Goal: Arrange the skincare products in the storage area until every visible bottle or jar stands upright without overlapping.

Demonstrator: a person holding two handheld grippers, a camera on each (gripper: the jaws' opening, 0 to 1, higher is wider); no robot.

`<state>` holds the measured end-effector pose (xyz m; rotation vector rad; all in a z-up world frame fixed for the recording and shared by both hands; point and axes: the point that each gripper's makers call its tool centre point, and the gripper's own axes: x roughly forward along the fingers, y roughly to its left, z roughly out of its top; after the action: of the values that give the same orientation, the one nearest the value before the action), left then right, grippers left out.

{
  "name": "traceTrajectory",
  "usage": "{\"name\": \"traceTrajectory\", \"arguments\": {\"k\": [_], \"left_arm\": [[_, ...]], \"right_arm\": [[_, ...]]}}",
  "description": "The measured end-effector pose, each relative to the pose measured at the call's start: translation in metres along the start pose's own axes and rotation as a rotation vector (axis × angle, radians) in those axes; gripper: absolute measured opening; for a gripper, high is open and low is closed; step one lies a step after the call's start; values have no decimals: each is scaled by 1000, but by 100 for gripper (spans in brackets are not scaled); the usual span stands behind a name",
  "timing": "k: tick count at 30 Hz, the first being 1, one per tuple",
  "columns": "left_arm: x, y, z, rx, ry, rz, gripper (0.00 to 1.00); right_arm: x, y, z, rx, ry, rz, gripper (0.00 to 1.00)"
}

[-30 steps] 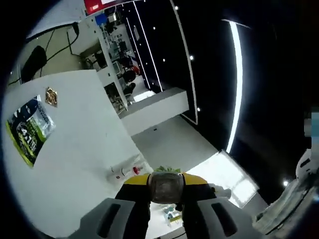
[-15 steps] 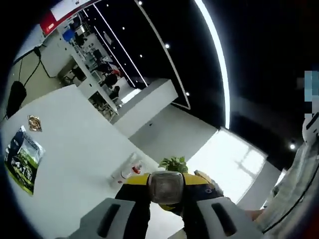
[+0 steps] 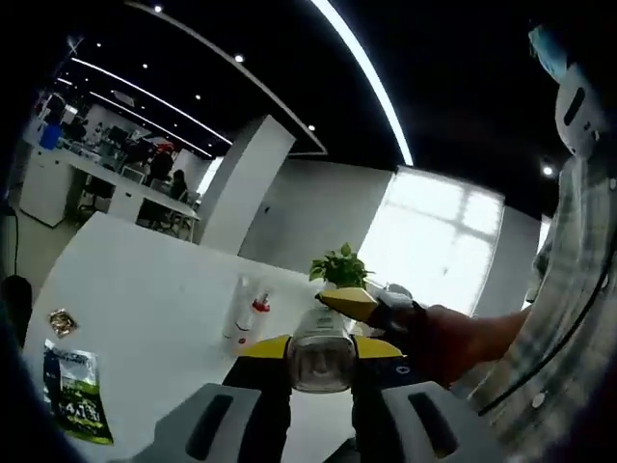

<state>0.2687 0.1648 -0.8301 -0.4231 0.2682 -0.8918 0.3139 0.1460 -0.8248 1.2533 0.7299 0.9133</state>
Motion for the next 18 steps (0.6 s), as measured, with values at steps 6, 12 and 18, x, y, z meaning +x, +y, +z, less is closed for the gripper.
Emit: {"name": "traceTrajectory", "arguments": {"k": [6,12,18], "left_arm": [[2,-11,-8,-101,32,-72,24],[0,-25,-3,-349,28,-188,42],[1,-47,-12,-388,131,-309,40]], "right_arm": [[-2,13,3,-79,47,42,19],[-8,25,-10,-283,172,53,19],[-8,43,-36,-443,311,131,19]]}}
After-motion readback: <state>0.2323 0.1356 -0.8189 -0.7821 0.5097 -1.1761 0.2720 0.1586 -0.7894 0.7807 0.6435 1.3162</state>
